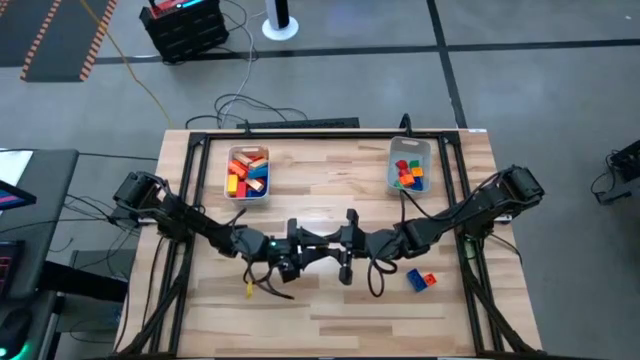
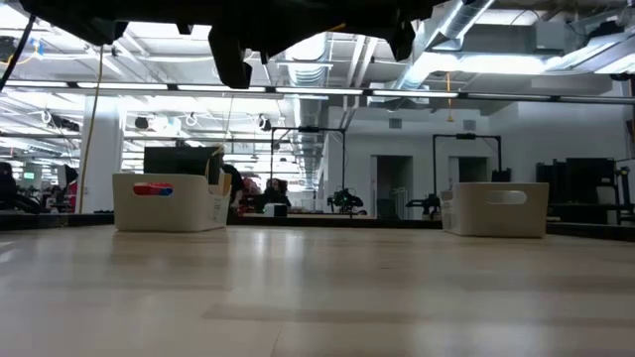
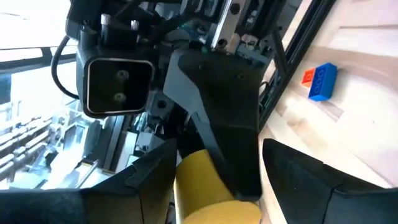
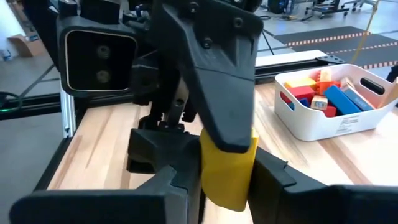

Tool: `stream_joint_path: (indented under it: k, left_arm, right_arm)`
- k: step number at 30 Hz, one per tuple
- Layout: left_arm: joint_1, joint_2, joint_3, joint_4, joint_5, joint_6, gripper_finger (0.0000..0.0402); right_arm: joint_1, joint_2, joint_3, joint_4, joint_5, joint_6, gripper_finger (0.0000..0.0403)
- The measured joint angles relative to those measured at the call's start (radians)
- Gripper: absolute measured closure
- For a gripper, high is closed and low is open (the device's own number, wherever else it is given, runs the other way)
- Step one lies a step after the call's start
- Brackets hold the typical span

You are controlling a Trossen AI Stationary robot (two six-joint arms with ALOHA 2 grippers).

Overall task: Sort blocks by size
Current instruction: Put the small yellow block into the gray bin

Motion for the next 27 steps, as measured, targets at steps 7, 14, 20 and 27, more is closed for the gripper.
stream_joint_path:
  k: [7, 14, 20, 27]
  left_arm:
    - [0.022, 0.0, 0.0, 0.001, -0.004, 0.014, 0.0185]
    - [0.029, 0.0, 0.0, -0.008, -0.008, 0.003, 0.0235]
    - [0.029, 0.0, 0.0, -0.012, -0.006, -0.036, 0.0241]
    - [0.029, 0.0, -0.001, -0.012, -0.005, -0.07, 0.0257]
  right_arm:
    - [0.001, 0.0, 0.0, 0.003, -0.001, 0.001, 0.0284]
    - [0.002, 0.0, 0.0, 0.001, -0.001, -0.008, 0.0284]
    - [0.001, 0.0, 0.0, -0.006, -0.002, 0.023, 0.0265]
    - [-0.013, 0.0, 0.0, -0.029, -0.003, 0.046, 0.0198]
